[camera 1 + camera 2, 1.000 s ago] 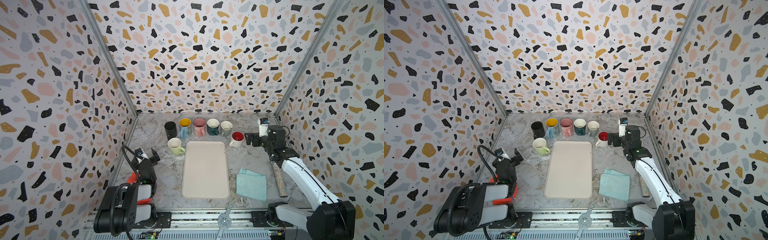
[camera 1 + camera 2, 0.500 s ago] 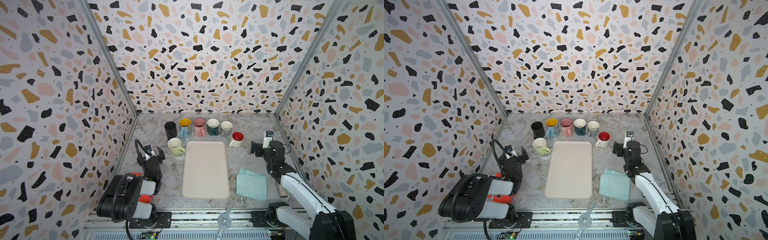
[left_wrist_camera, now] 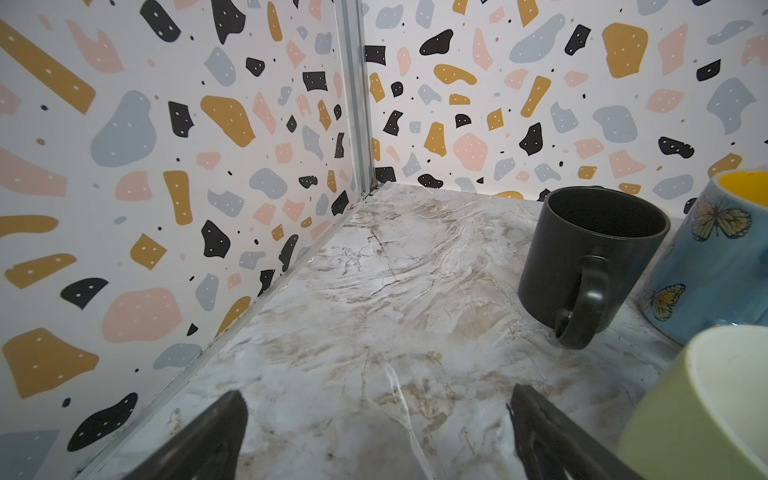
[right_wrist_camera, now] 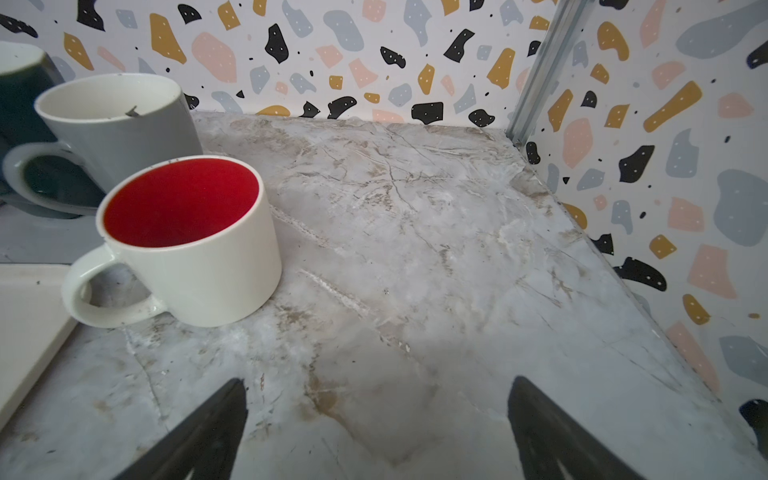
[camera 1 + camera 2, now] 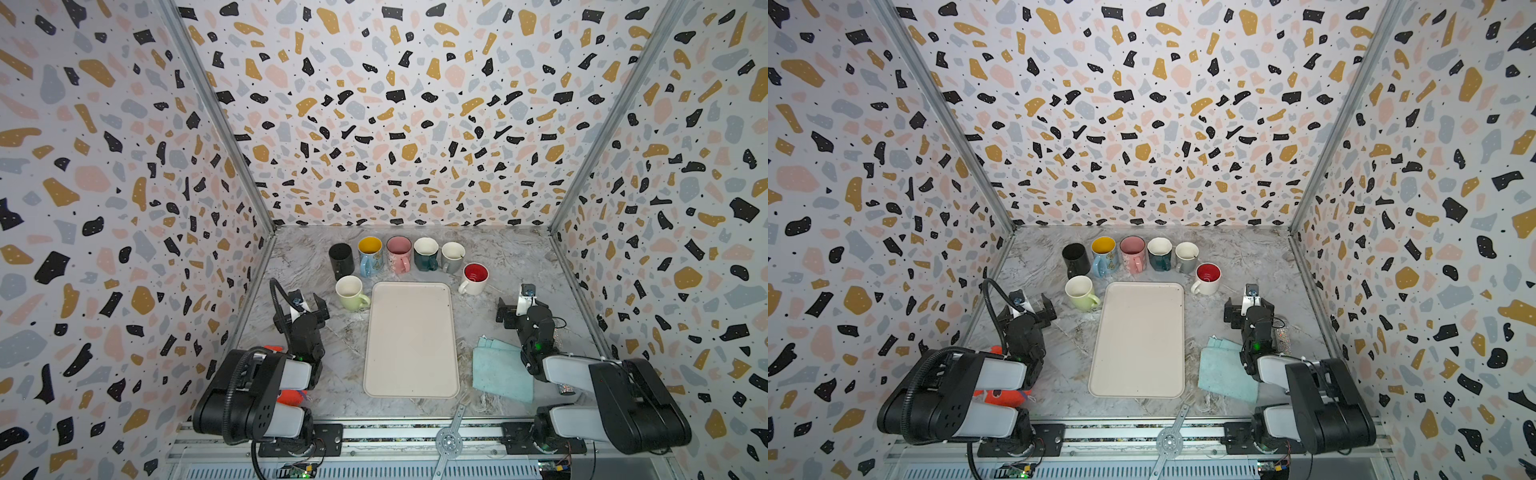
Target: Turn the mug right side up
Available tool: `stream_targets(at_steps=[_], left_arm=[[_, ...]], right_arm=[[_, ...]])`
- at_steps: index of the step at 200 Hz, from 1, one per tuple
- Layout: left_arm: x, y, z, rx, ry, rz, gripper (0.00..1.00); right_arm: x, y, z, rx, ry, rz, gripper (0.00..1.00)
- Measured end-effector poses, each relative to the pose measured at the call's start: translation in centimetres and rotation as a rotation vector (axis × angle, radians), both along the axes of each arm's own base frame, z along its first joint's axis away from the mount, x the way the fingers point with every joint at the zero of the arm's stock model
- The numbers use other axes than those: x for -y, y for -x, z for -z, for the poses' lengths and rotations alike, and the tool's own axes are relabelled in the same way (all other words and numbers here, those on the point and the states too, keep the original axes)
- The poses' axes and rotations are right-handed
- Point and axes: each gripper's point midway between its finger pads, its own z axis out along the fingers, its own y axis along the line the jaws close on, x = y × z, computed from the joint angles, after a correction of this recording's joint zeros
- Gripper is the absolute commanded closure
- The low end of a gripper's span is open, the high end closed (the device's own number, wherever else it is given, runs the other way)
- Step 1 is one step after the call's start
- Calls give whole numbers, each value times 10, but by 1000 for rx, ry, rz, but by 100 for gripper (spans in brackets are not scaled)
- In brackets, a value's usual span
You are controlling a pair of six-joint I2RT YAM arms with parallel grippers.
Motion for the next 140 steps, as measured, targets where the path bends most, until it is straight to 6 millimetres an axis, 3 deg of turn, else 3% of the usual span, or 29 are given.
stream_targets(at_steps=[61,140], left_arm=[[0,0,0,-1,0,-1,0],[0,0,0,0,0,-1,0]], right_arm=[[-4,-11,-11,108,-3,-69,1],[-6,-13,-10,120,-27,-118,1]])
